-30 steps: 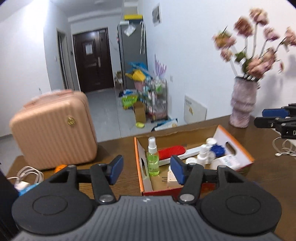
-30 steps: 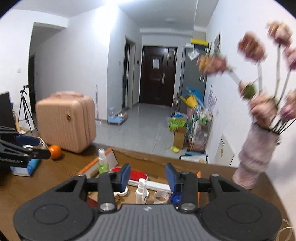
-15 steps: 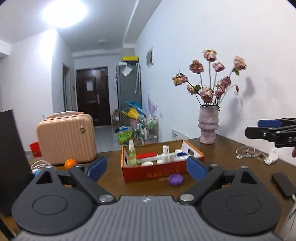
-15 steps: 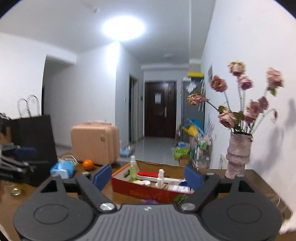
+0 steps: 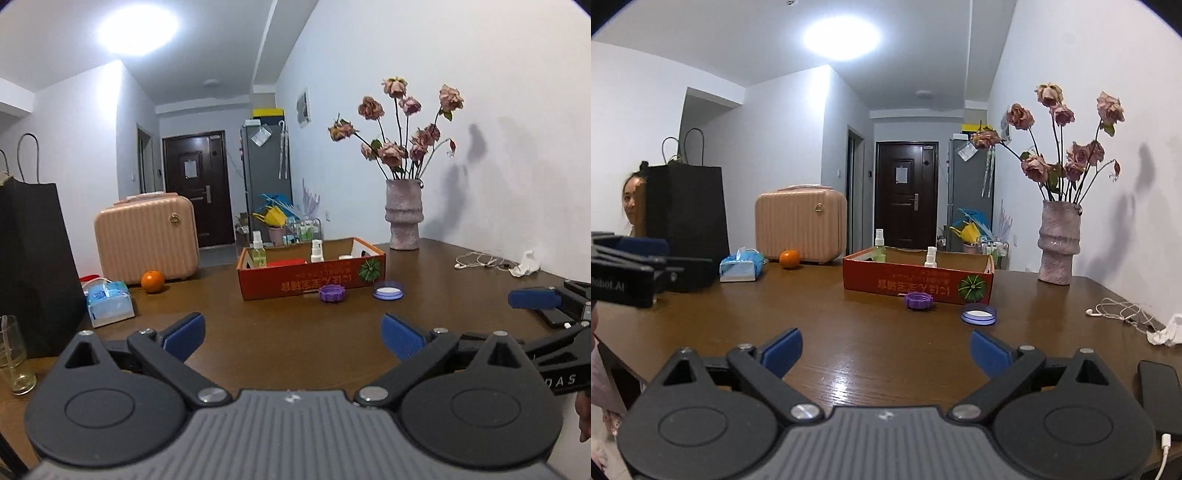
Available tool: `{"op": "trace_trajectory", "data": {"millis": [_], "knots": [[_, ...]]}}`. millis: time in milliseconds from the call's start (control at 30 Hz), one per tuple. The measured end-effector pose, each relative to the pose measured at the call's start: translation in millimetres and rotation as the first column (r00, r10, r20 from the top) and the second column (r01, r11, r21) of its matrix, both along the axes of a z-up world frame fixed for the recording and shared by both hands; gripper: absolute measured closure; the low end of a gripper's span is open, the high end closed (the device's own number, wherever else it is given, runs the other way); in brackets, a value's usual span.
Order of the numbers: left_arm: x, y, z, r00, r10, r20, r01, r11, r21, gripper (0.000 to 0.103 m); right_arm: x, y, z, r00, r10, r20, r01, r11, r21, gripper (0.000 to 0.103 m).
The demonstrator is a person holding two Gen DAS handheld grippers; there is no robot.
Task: Organize rigid objects
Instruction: 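Withdraw both grippers from the box toward the last two items, then grasp the blue-rimmed white lid with the right gripper while the left gripper grasps the purple cap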
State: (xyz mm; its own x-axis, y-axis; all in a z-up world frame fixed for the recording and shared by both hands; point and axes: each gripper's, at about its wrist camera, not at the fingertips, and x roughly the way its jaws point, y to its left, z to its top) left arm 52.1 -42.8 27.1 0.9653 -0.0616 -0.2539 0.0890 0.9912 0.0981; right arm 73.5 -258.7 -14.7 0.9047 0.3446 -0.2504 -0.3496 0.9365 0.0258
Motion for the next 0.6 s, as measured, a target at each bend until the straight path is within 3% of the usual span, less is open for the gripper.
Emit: {"op": "trace_trajectory", "data": {"millis": [333,600], "knots": [[32.6,4.3,-15.1,0.996,0.006,-0.09,-0.005,1.0,0.005,0.0,27.8,-1.9,-7.9,0.997,-0.02,-0.078,0.023,0.999,0.032,0.006],[95.9,-0.4,-19.2,0.988,-0.024,-0.154,0.024,1.0,0.0,0.0,92.1,-10.5,-10.0,0.985,-0.04,-0.171,0.05,0.997,0.055,0.006]]}}
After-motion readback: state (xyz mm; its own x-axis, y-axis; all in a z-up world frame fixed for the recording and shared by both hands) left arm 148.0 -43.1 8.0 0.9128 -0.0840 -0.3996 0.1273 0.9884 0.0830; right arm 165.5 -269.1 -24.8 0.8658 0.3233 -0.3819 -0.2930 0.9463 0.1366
